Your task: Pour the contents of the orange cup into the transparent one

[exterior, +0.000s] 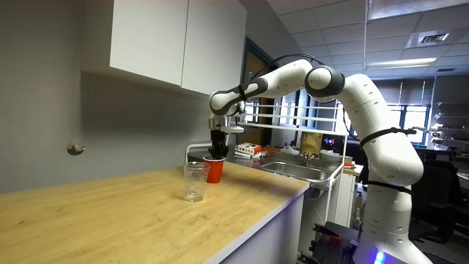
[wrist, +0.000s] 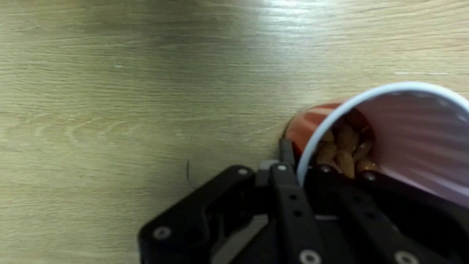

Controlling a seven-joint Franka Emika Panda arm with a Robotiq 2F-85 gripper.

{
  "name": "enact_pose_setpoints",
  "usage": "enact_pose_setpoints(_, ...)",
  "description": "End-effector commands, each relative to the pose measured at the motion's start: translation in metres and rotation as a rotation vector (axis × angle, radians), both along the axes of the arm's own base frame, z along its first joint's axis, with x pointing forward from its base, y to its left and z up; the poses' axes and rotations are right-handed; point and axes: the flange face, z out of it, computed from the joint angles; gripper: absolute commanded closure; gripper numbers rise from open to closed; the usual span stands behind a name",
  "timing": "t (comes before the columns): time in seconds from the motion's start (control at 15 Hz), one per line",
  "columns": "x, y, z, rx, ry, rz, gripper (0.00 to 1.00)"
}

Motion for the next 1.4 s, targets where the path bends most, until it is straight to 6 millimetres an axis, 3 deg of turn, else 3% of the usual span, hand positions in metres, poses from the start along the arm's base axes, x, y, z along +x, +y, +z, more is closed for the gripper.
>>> enact_pose_setpoints(0.0,-0.015,0.014,0.024,-0.007,0.016,0.016,0.94)
enact_pose_setpoints(0.27,-0.036,0.039,0.048,-0.040,0.035,0.033,0.90)
enact_pose_setpoints(0.67,-0.071,0.083,0.093,-0.125,-0.002,0.062,0.92)
enact_pose_setpoints(1.07,-0.086,0.083,0.104,-0.119,0.003,0.065,0.91)
enact_pose_setpoints(1.13,-0.087,0.080,0.105,-0.114,0.003,0.062,0.66)
enact_pose_setpoints(1.33,-0.088,0.064,0.115,-0.109,-0.011,0.038,0.59)
